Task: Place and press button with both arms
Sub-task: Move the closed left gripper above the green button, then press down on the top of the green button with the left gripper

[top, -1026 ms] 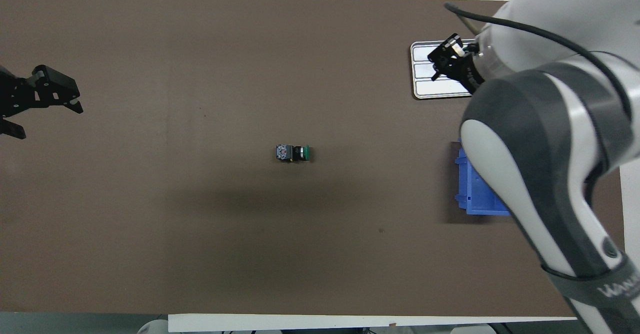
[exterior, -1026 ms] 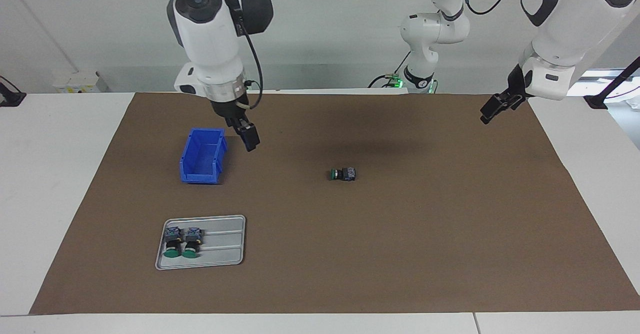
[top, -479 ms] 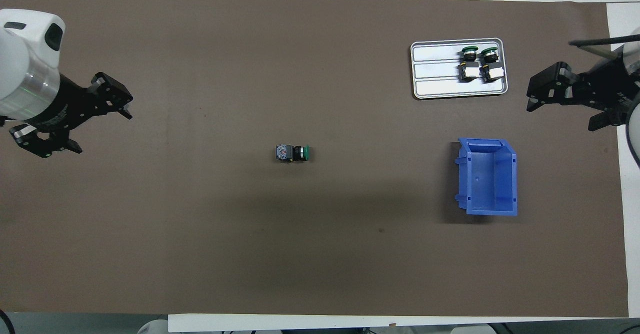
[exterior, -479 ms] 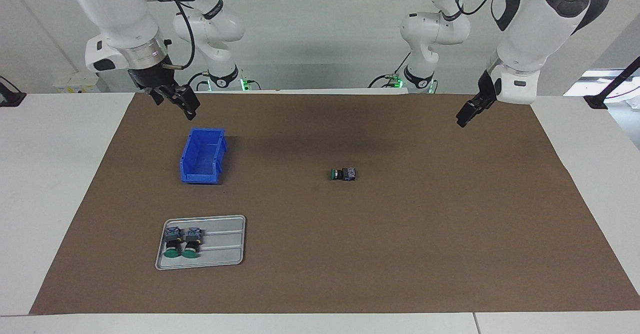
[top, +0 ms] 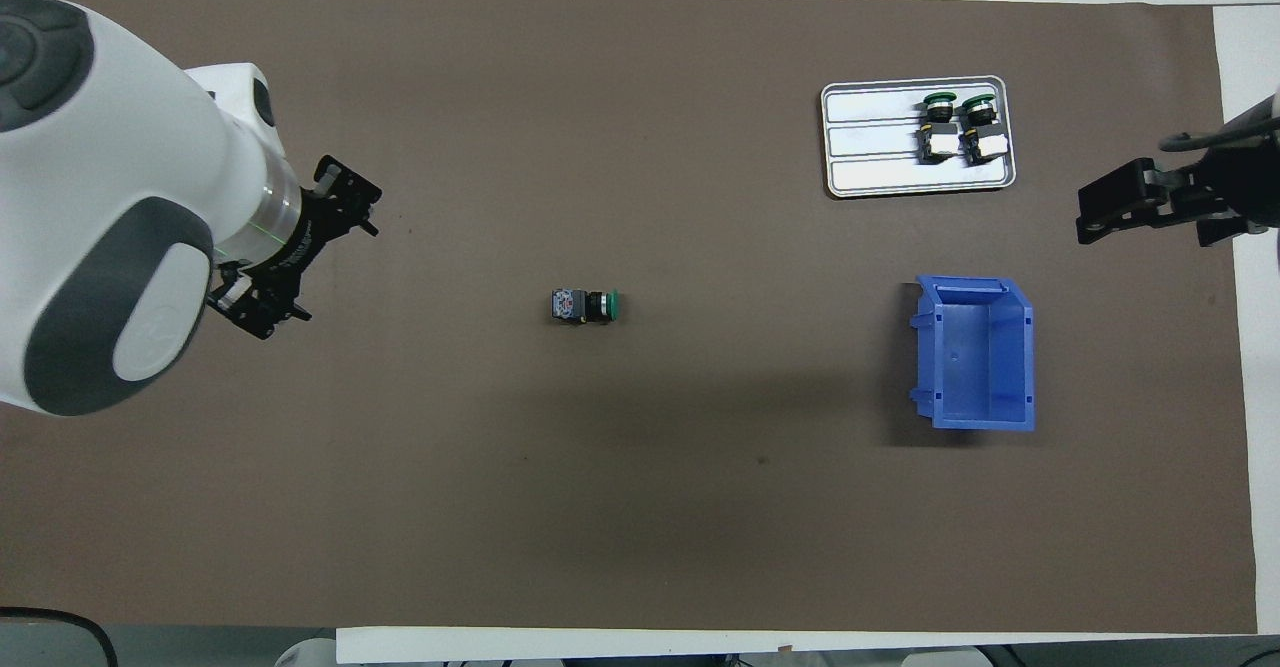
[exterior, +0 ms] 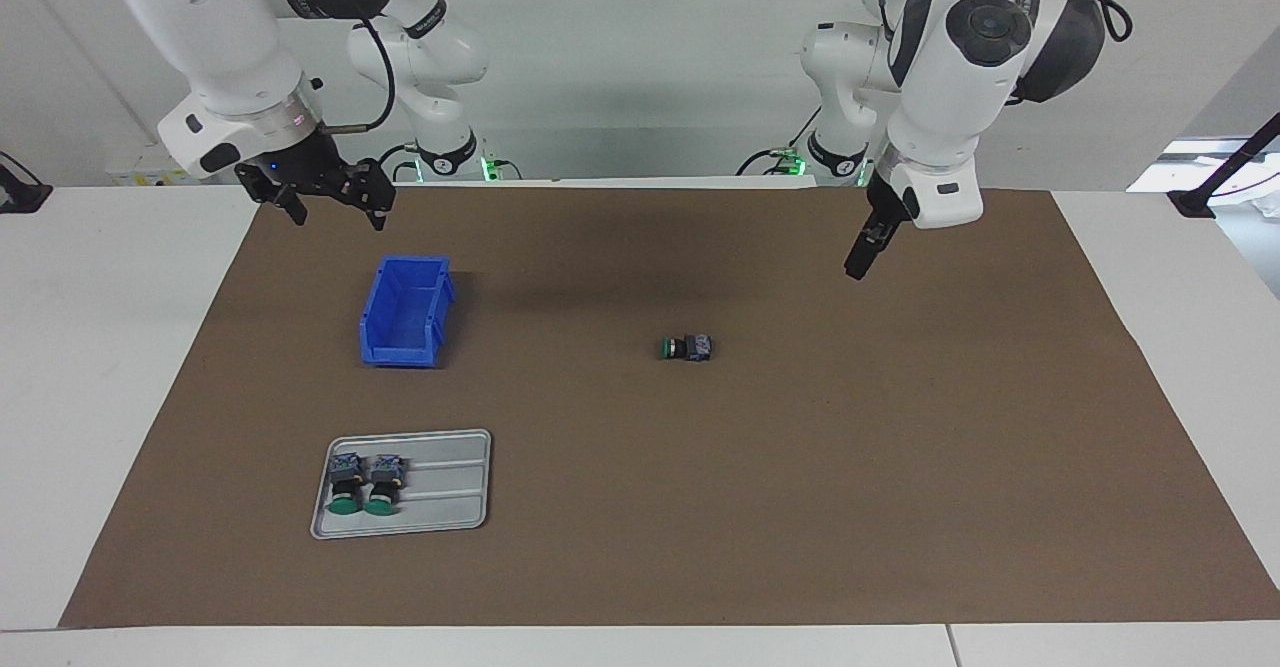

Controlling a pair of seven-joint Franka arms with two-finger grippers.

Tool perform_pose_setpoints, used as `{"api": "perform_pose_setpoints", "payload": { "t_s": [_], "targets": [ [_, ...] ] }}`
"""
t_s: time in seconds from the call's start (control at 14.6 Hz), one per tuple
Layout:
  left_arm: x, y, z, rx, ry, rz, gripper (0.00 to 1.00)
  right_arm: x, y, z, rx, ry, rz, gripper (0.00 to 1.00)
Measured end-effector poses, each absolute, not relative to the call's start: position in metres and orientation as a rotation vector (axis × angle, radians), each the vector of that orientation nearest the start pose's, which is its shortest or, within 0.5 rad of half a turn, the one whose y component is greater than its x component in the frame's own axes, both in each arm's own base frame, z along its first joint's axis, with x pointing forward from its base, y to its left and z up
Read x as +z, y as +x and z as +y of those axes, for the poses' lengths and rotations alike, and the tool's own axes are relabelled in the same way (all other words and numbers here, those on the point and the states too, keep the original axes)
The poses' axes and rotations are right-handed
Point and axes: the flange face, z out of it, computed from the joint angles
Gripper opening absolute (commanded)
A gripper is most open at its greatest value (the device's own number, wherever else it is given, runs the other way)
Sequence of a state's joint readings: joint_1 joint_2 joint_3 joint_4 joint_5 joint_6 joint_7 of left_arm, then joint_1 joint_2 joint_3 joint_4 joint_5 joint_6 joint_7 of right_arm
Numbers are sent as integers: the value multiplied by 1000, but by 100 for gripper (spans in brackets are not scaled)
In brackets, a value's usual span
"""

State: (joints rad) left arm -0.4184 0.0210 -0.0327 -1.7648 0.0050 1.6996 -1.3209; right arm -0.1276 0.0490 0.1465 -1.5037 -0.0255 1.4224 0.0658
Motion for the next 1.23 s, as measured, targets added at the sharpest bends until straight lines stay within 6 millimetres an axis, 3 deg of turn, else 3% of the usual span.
{"api": "perform_pose_setpoints", "payload": {
  "t_s": [0.21,0.55,0.82,1.09,1.23],
  "targets": [
    [500,502,-288,51,-2748,-1440,100,617,553,-18,204,-3152,84,100],
    [447,506,-342,52,-2669,-1668,99,616,553,-5,205,-3157,46,100],
    [407,488,-388,73,-2594,-1765,98,617,553,-10,204,-3159,64,100],
    [360,479,-419,76,-2584,-1768,98,618,552,-12,201,-3159,72,100],
    [350,482,-425,66,-2607,-1780,97,618,552,-12,200,-3160,69,100]
  ]
}}
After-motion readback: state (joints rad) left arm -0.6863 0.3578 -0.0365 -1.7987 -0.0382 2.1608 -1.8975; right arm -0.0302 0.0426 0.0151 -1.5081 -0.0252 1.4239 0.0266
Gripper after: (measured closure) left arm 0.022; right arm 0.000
